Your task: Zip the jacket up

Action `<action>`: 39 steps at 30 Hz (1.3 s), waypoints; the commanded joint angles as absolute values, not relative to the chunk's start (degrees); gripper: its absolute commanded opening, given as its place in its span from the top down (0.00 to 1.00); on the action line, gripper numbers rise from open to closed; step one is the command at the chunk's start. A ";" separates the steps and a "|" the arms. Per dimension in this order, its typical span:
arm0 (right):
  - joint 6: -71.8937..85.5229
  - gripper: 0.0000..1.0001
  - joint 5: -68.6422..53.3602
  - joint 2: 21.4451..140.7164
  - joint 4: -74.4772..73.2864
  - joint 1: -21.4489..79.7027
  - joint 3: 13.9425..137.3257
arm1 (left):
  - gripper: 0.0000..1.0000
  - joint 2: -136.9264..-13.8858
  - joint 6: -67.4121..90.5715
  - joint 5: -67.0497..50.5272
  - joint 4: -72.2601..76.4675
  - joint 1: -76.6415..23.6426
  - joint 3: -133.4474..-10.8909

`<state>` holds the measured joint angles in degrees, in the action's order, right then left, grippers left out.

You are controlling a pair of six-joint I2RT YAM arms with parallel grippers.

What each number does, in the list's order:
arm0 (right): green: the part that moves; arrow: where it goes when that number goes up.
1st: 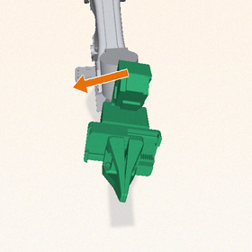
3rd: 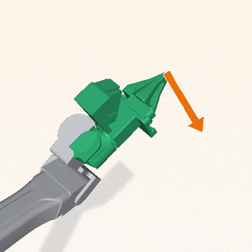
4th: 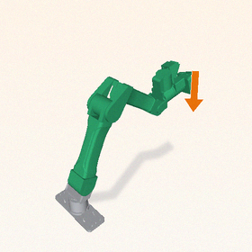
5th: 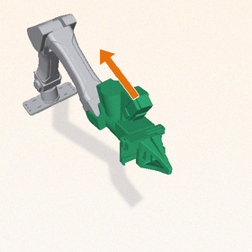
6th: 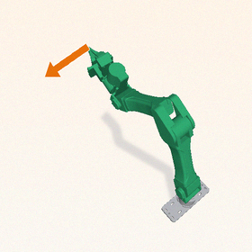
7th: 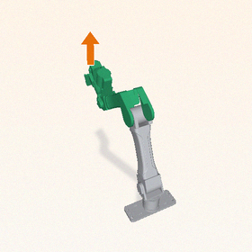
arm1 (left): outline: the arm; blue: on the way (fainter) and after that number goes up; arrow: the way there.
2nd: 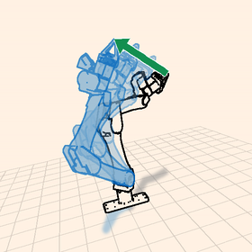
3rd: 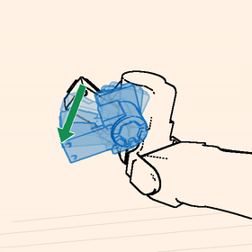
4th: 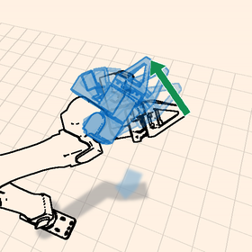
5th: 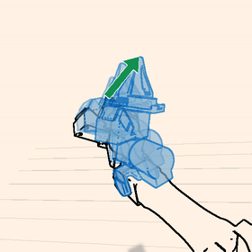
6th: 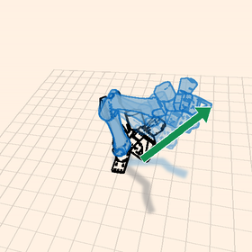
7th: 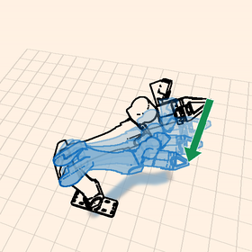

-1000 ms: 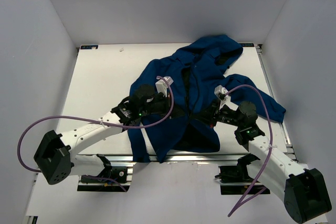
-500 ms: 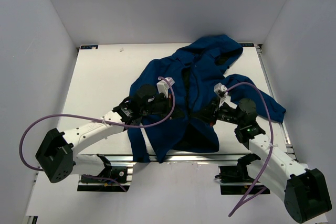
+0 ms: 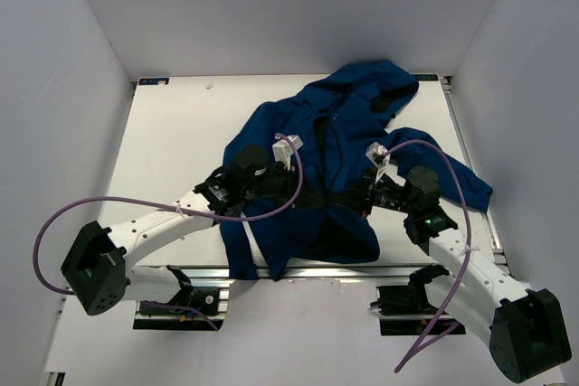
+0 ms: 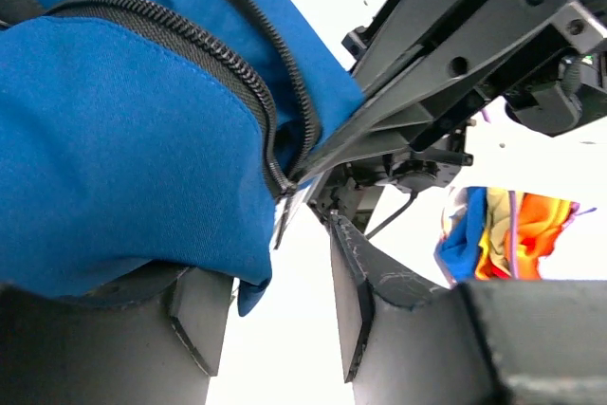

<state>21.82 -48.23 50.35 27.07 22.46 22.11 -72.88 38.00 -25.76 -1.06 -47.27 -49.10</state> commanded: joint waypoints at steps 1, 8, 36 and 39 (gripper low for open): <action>21.00 1.00 -49.66 49.75 27.59 22.32 23.56 | 0.46 -72.68 38.67 -28.65 1.58 -47.46 -48.69; 24.34 1.00 -50.71 49.48 32.16 22.32 22.85 | 0.55 -74.88 39.64 -31.29 4.57 -47.37 -47.81; 37.09 1.00 -41.76 50.54 46.32 22.24 21.00 | 1.00 -68.91 40.96 -28.92 12.22 -47.29 -38.23; 38.40 1.00 -40.79 51.15 47.11 22.32 21.62 | 1.00 -69.52 40.43 -29.18 10.02 -47.28 -38.06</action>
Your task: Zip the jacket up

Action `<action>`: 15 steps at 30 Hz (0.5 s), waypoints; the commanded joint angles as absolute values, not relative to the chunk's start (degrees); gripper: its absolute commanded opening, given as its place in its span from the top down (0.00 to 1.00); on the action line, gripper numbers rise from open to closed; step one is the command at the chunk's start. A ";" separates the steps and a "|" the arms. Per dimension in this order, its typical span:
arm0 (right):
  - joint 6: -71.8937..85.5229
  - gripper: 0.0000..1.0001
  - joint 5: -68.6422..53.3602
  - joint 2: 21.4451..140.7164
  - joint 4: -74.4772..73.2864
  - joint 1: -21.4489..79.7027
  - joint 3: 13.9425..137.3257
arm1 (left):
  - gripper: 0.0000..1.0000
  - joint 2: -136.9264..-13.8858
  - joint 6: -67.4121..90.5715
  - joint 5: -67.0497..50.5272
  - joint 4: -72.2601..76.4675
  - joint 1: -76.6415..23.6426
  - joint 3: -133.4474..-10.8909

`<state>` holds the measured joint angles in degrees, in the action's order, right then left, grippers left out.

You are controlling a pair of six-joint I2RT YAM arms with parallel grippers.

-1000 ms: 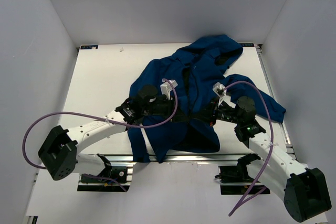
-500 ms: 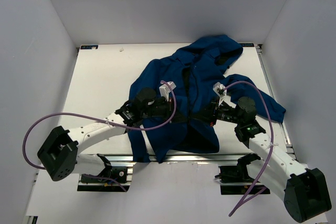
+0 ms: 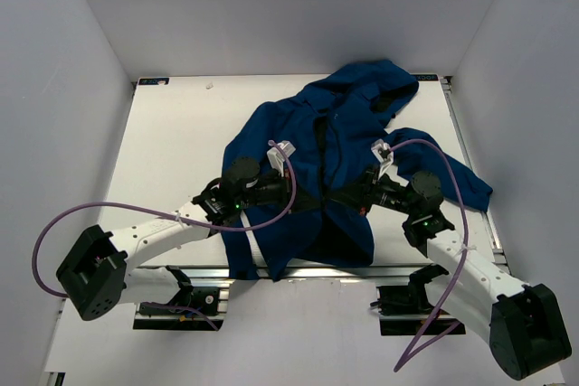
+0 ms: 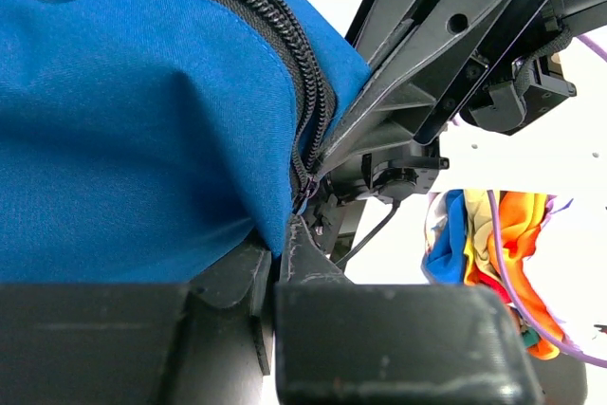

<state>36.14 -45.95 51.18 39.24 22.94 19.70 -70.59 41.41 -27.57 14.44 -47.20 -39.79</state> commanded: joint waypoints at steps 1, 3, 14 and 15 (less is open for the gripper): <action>38.67 1.00 -40.78 51.24 47.11 22.32 22.23 | 1.00 -69.61 40.26 -29.35 9.76 -47.29 -37.45; 39.28 1.00 -40.78 51.59 47.11 22.24 22.76 | 1.00 -69.78 40.25 -29.36 8.97 -47.29 -37.00; 35.16 1.00 -40.87 52.64 35.27 22.32 26.63 | 1.00 -70.05 39.55 -30.85 9.05 -48.34 -35.95; 34.72 1.00 -40.52 52.91 34.29 22.24 26.46 | 1.00 -70.14 39.55 -30.94 9.14 -48.34 -36.12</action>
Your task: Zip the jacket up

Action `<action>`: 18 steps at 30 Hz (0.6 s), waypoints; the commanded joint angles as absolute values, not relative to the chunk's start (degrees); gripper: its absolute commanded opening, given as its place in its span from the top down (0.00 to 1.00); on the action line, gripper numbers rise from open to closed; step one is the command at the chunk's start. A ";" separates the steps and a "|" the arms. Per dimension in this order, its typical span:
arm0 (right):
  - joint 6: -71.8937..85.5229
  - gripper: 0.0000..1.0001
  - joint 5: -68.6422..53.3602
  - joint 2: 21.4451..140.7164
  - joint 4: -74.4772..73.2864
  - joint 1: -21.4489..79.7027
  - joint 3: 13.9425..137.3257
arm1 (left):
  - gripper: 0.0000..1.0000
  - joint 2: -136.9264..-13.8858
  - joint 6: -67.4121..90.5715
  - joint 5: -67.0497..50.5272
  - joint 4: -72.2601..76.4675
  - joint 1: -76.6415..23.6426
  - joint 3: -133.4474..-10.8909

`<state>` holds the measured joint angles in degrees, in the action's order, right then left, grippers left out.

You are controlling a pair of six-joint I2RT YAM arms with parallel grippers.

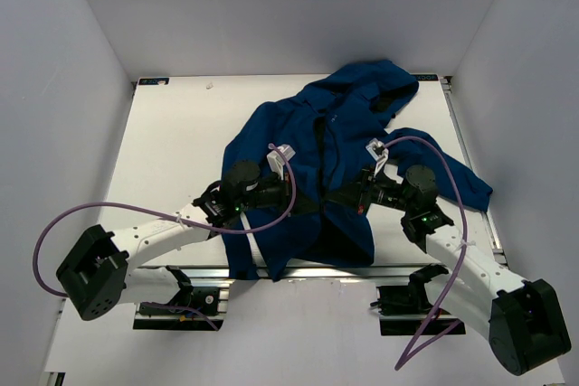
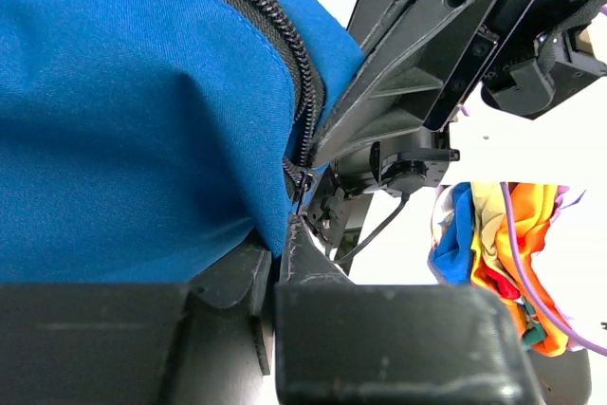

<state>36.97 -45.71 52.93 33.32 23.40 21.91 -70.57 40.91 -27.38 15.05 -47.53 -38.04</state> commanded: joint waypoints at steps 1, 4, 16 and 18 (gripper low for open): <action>34.63 0.99 -40.08 52.91 33.41 22.24 26.19 | 1.00 -70.40 39.55 -30.85 9.14 -48.34 -36.30; 33.67 0.91 -39.38 52.91 29.11 22.32 26.10 | 1.00 -70.84 40.51 -29.01 8.70 -48.34 -36.74; 27.25 0.31 -39.12 49.22 9.08 22.32 27.95 | 1.00 -74.53 45.09 -28.39 13.36 -48.34 -37.00; 24.79 0.29 -37.89 46.94 5.30 22.32 29.26 | 1.00 -74.44 45.35 -28.13 13.36 -48.34 -36.91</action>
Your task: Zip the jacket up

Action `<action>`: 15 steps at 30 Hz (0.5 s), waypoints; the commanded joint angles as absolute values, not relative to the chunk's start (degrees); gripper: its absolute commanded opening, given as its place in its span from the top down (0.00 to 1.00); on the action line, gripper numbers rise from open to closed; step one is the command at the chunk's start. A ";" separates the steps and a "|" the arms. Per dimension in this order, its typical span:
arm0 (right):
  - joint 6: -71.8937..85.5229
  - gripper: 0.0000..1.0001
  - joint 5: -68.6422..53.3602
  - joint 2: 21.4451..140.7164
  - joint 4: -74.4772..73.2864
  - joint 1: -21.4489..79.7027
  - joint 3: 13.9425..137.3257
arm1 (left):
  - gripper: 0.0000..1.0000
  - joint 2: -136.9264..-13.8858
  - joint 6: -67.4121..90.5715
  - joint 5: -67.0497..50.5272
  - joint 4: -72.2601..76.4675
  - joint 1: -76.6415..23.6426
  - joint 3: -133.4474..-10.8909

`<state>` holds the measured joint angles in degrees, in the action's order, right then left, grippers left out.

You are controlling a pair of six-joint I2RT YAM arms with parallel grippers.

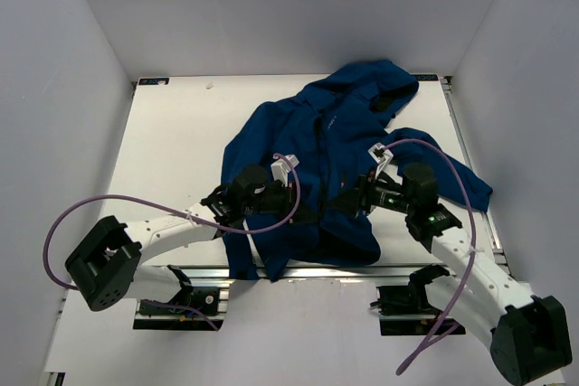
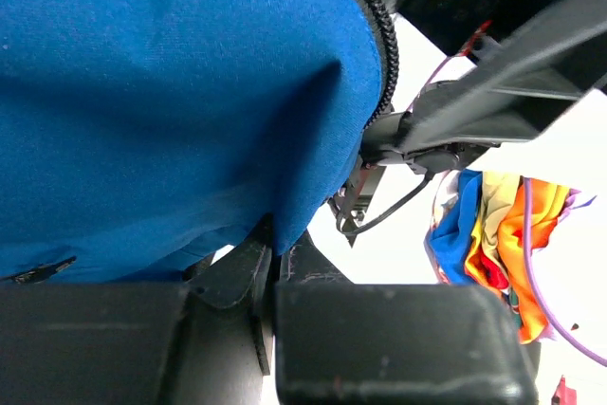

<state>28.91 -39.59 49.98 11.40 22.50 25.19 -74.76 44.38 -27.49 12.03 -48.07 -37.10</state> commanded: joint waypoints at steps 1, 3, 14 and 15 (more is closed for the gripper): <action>23.83 0.26 -37.01 46.15 2.84 22.32 30.05 | 1.00 -74.27 45.35 -28.21 13.45 -48.25 -36.74; 21.46 0.24 -35.51 43.60 -4.19 22.32 31.81 | 1.00 -73.83 45.53 -28.30 13.80 -48.25 -36.47; 27.14 0.20 -44.38 31.13 -13.38 26.35 27.08 | 1.00 -72.51 46.32 -29.97 14.59 -48.34 -36.56; 28.55 0.19 -44.30 30.50 -9.27 27.15 26.03 | 1.00 -72.42 46.41 -30.14 14.68 -48.25 -36.65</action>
